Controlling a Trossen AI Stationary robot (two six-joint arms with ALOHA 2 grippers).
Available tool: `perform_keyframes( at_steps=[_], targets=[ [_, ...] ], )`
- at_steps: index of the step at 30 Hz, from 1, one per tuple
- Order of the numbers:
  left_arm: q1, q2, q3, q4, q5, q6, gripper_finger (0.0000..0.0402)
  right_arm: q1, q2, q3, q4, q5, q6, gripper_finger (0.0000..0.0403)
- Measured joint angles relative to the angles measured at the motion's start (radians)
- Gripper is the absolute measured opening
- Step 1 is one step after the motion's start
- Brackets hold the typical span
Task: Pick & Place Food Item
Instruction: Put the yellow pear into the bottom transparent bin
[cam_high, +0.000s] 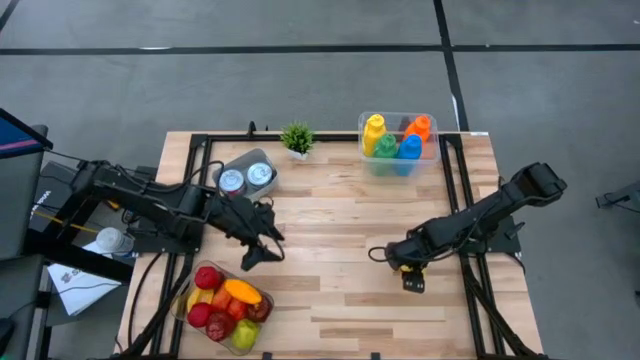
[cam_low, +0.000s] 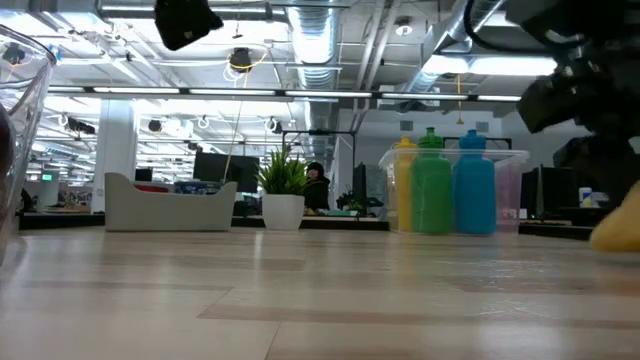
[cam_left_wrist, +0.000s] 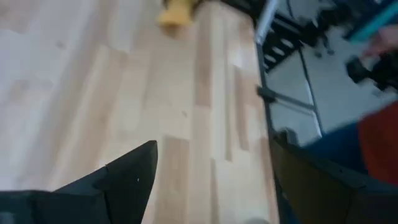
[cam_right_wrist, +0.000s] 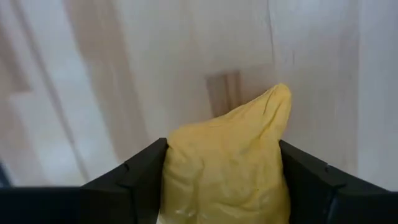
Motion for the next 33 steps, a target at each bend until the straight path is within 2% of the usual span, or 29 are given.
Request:
perform_keyframes(
  at_steps=[7,11,15,20,26,33],
  targets=[
    [0.082,0.000,-0.001,0.121,-0.138,0.000,0.0308,-0.024,-0.147,0.001,0.102,0.021,0.040,0.0251],
    [0.148,0.003,-0.001,0.267,-0.139,0.000,0.0305,-0.078,-0.269,0.002,0.233,0.091,0.036,0.0253],
    [0.211,0.022,-0.001,0.456,-0.116,-0.017,0.0303,-0.142,-0.394,0.004,0.383,0.159,-0.040,0.0254],
    [0.288,0.098,-0.001,0.723,-0.027,-0.195,0.0302,-0.216,-0.503,0.009,0.536,0.220,-0.198,0.0255],
    [0.344,0.239,-0.001,0.942,0.038,-0.465,0.0305,-0.272,-0.521,0.084,0.557,0.281,-0.415,0.0255],
    [0.364,0.400,-0.001,1.180,0.096,-0.633,0.0308,-0.332,-0.439,0.163,0.553,0.296,-0.545,0.0255]
  ],
)
